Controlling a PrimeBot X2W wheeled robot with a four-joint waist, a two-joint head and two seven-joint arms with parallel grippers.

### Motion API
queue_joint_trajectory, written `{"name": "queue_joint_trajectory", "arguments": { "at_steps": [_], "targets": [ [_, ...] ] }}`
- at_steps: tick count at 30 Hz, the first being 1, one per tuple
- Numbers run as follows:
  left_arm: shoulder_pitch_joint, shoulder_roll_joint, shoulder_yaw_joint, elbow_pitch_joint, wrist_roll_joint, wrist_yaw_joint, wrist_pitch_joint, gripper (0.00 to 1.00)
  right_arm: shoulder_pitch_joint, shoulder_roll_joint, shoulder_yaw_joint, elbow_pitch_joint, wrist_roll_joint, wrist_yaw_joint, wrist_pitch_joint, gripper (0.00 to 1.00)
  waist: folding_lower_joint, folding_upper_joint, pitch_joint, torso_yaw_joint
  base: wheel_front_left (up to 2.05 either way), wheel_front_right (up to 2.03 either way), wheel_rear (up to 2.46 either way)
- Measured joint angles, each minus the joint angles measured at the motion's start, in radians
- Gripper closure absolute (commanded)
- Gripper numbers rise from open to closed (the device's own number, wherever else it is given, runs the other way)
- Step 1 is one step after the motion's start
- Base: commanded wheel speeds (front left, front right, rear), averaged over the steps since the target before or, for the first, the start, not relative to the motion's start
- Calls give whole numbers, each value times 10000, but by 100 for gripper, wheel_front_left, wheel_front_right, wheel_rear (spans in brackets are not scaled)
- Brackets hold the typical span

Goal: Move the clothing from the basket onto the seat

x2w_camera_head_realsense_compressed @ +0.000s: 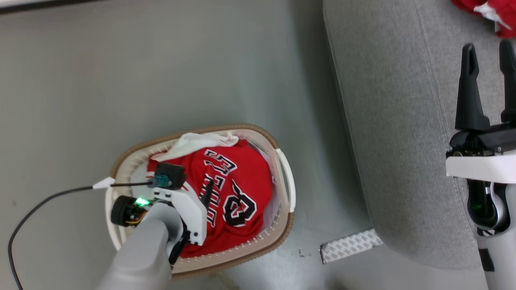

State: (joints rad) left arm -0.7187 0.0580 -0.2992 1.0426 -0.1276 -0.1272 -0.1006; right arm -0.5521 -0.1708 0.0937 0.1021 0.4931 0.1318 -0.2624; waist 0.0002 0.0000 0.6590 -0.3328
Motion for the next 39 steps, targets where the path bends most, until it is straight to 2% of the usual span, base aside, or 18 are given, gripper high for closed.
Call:
{"name": "queue_joint_trajectory", "arguments": {
  "at_steps": [10,18,25,26,27,28,34,39],
  "targets": [
    [-1115,523,-59,1942,-142,104,1047,0,-505,491,174,-468,42,0,0,0,0,0,1174,-747,0,0,0],
    [-1510,943,-309,2307,-104,234,2140,0,-684,826,305,-558,96,0,-2,0,-1,0,1952,-1390,0,0,0],
    [-1767,1095,-499,2370,-65,180,2393,0,-669,951,268,-573,81,0,-2,0,-1,0,2286,-1467,0,0,0],
    [-1796,1116,-508,2374,-65,196,2289,6,-669,965,270,-575,63,0,-2,0,-1,0,2306,-1461,0,0,0],
    [-1808,1126,-518,2378,-67,196,2199,65,-669,976,278,-573,50,0,0,0,-1,0,2320,-1458,0,0,0],
    [-1813,1129,-529,2385,-71,194,2134,100,-669,991,286,-569,33,0,-2,0,-1,0,2326,-1458,0,0,0],
    [-1759,1200,-506,2416,-267,128,1712,100,-800,1051,441,-341,25,0,-2,0,-1,0,2117,-1525,0,0,0],
    [-1423,844,-587,2420,-502,44,1206,100,-808,982,328,-211,-15,0,-2,0,-2,0,1535,-1403,0,0,0]
  ]
}}
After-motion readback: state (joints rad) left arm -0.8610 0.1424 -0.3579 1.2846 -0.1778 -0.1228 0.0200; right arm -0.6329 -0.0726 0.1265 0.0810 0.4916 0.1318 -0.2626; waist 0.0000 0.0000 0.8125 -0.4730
